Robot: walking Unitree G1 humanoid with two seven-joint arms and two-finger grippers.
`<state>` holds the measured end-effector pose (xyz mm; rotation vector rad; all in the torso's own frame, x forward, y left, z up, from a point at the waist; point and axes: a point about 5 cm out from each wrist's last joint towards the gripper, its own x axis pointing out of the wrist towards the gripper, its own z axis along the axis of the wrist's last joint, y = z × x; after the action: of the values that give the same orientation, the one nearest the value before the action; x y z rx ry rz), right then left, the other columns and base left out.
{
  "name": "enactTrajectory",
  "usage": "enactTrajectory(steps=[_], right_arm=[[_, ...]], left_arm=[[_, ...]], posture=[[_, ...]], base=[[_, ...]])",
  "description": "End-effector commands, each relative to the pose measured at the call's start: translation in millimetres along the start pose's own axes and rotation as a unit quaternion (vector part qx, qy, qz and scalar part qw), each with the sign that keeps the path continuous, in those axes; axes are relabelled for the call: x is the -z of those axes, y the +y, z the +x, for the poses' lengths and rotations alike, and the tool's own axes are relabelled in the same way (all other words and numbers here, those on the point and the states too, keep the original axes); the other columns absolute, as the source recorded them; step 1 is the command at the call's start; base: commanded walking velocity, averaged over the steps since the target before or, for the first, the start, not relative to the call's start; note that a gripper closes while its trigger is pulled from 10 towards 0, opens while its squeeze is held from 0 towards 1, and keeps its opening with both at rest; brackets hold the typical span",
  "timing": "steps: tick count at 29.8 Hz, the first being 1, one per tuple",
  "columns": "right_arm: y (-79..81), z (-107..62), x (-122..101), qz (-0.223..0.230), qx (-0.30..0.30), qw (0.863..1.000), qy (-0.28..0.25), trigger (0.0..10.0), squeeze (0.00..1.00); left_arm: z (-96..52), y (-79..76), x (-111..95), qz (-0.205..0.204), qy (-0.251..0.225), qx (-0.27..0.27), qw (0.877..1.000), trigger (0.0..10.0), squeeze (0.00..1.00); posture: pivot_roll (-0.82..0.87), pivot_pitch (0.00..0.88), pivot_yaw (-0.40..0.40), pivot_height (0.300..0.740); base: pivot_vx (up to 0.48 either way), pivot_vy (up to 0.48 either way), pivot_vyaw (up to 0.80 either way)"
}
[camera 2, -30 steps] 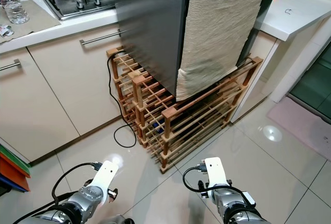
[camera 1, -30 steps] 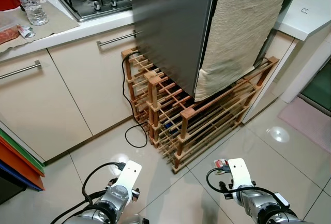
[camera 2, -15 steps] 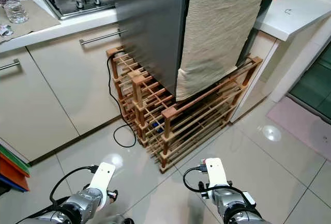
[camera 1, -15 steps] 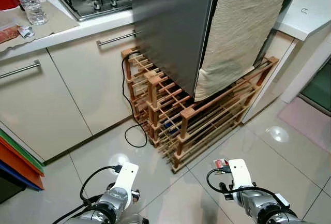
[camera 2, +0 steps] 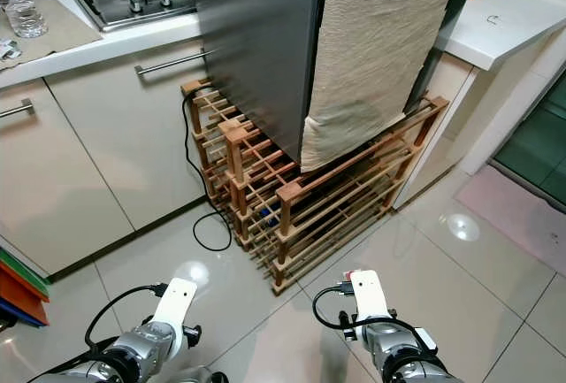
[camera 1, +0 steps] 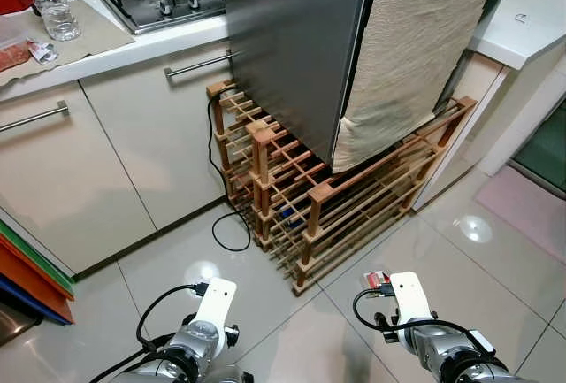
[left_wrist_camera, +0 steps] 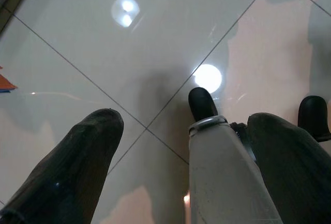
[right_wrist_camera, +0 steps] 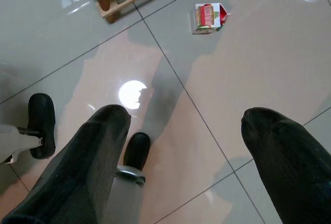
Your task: Restocking fridge
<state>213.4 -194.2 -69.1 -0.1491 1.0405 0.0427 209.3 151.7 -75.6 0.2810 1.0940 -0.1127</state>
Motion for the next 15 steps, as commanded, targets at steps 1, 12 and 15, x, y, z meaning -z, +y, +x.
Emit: enactTrajectory(steps=[1,12,15], right_arm=[[-4.5,-0.3,-2.1,-0.003,0.007,1.0,0.003,10.0,0.0],[-4.3,-0.3,-1.5,-0.003,0.009,1.0,0.004,10.0,0.0],[-4.2,-0.3,-1.5,-0.003,0.008,1.0,0.004,10.0,0.0]], left_arm=[[0.0,-0.3,-0.2,0.004,0.0,-0.004,1.0,10.0,0.0],[-0.1,-3.7,-0.6,0.008,-0.001,-0.002,1.0,10.0,0.0],[-0.1,-3.8,-0.5,0.008,-0.001,-0.002,1.0,10.0,0.0]], posture=[[0.1,0.0,-0.018,0.74],[0.1,0.0,-0.019,0.74],[0.1,0.0,-0.019,0.74]], base=[[0.0,0.0,0.0],[0.0,0.0,0.0],[0.0,0.0,0.0]])
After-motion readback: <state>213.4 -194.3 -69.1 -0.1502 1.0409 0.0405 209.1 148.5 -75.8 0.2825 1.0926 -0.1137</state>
